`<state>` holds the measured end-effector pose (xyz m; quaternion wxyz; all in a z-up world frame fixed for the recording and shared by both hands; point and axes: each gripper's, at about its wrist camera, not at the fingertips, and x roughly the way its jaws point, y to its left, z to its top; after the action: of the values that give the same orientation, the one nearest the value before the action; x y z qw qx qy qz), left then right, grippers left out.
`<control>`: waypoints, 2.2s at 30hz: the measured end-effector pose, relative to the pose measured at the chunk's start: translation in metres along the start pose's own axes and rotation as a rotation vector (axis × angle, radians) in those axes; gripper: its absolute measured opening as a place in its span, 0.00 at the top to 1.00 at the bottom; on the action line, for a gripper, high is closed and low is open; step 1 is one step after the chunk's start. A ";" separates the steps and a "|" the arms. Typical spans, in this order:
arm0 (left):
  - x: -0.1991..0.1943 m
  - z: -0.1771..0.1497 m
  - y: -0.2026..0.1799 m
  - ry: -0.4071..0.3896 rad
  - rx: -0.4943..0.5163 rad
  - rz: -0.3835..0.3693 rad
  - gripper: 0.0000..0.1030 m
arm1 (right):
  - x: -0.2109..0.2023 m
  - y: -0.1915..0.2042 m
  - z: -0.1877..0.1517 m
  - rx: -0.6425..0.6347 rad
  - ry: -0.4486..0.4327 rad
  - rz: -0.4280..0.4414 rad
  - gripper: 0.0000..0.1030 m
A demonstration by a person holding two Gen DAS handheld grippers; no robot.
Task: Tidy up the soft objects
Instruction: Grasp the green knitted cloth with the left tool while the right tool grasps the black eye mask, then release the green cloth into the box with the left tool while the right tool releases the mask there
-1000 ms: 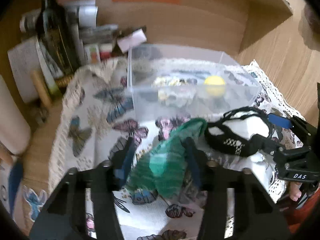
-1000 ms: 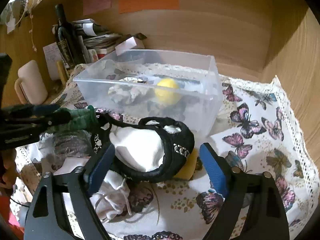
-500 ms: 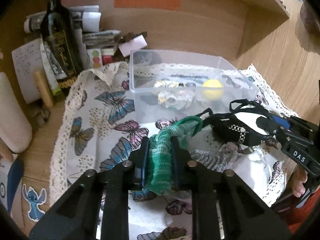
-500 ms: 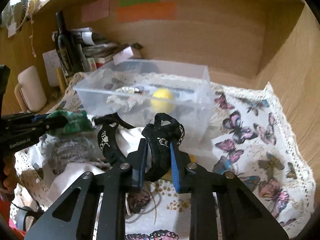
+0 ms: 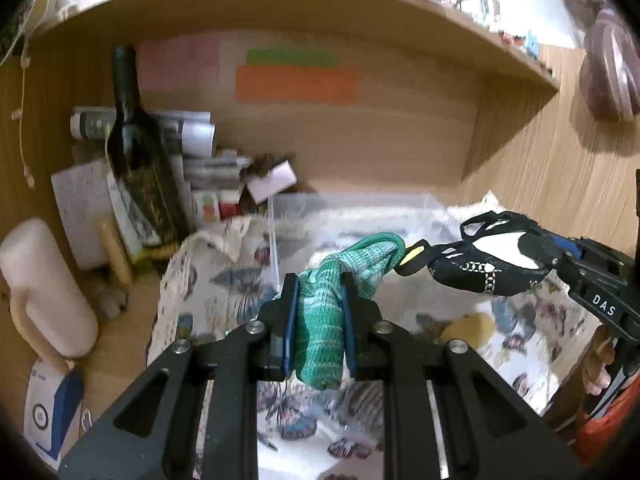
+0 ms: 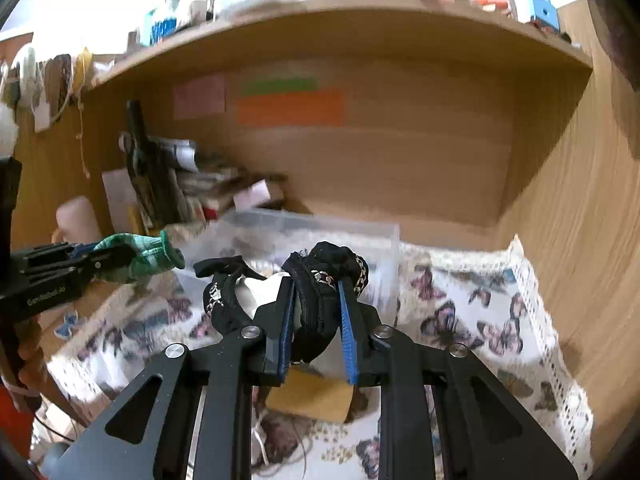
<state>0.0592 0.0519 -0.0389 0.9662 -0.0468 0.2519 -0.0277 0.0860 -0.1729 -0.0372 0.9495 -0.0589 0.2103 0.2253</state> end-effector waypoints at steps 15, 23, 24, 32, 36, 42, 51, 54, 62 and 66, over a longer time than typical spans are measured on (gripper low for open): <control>0.026 0.060 -0.002 -0.088 -0.005 0.036 0.81 | 0.026 -0.010 0.051 -0.048 -0.104 -0.068 0.82; 0.069 0.071 -0.015 -0.047 0.043 0.063 0.81 | 0.070 -0.011 0.053 -0.068 -0.029 -0.051 0.82; 0.076 0.070 -0.017 -0.039 0.060 0.065 0.81 | 0.076 -0.009 0.052 -0.075 -0.015 -0.047 0.82; 0.137 0.055 -0.015 0.135 0.048 0.051 0.81 | 0.120 0.003 0.039 -0.127 0.103 -0.035 0.82; 0.156 0.045 -0.012 0.203 0.051 0.036 0.81 | 0.140 0.004 0.029 -0.141 0.168 -0.024 0.82; 0.170 0.030 -0.023 0.244 0.136 0.043 0.81 | 0.151 0.007 0.022 -0.170 0.217 -0.027 0.82; 0.165 0.033 -0.017 0.279 0.101 0.016 0.60 | 0.150 0.005 0.022 -0.158 0.255 -0.016 0.69; 0.152 0.037 -0.017 0.251 0.096 0.016 0.50 | 0.140 0.006 0.024 -0.159 0.234 -0.009 0.57; 0.100 0.050 -0.013 0.126 0.063 0.016 0.22 | 0.094 0.008 0.034 -0.143 0.128 0.010 0.35; 0.071 0.053 -0.014 0.042 0.079 0.041 0.08 | 0.067 0.009 0.040 -0.148 0.059 0.009 0.30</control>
<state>0.1471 0.0363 -0.0254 0.9622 -0.0027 0.2718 -0.0190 0.1510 -0.1301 -0.0295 0.9348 -0.1346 0.2214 0.2428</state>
